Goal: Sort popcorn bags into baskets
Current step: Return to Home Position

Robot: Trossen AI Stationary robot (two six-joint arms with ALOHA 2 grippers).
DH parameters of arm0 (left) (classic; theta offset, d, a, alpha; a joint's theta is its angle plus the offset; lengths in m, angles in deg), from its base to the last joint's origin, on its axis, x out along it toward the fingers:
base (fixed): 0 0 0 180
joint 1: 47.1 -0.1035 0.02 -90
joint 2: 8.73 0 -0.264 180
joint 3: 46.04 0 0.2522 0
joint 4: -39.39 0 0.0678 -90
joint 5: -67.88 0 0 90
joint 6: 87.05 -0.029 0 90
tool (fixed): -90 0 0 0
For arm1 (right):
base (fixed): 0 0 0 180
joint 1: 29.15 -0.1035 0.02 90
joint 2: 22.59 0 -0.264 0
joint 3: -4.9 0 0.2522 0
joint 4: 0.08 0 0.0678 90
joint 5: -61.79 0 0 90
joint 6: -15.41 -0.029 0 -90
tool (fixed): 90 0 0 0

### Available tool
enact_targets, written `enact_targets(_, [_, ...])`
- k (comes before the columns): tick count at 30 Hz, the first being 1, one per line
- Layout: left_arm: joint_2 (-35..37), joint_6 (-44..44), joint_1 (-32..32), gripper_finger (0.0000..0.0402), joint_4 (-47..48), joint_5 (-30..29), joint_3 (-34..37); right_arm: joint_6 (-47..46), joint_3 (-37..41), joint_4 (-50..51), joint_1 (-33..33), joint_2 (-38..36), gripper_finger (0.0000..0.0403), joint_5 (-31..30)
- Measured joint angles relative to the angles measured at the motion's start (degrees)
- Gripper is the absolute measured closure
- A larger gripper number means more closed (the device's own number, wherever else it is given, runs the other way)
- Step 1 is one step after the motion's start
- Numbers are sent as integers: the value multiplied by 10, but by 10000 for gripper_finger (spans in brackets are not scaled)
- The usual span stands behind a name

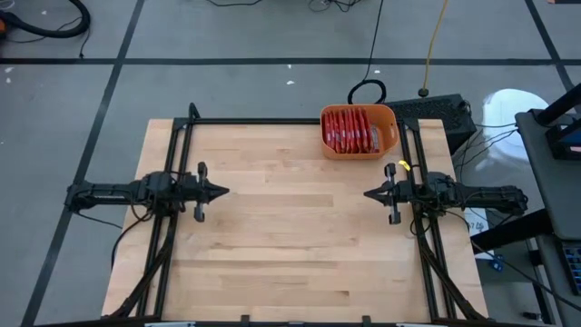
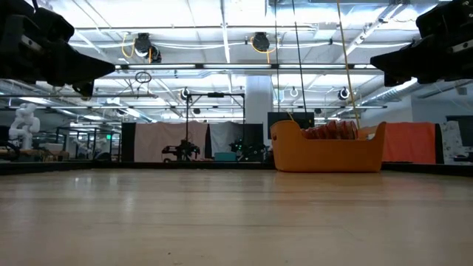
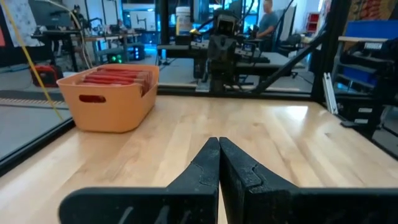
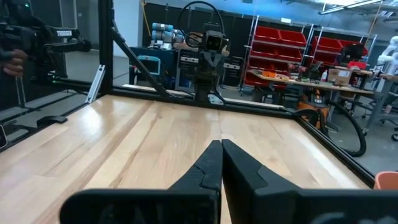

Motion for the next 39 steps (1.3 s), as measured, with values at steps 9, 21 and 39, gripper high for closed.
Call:
enact_targets(9, [4, 3, 4, 401, 0, -2, 0, 1, 0, 0, 0, 0, 403, 0])
enact_targets(21, [3, -21, 4, 368, -4, -2, 1, 1, 0, 0, 0, 0, 403, 0])
enact_targets(39, [3, -19, 4, 364, -12, -3, 2, 1, 0, 0, 0, 0, 403, 0])
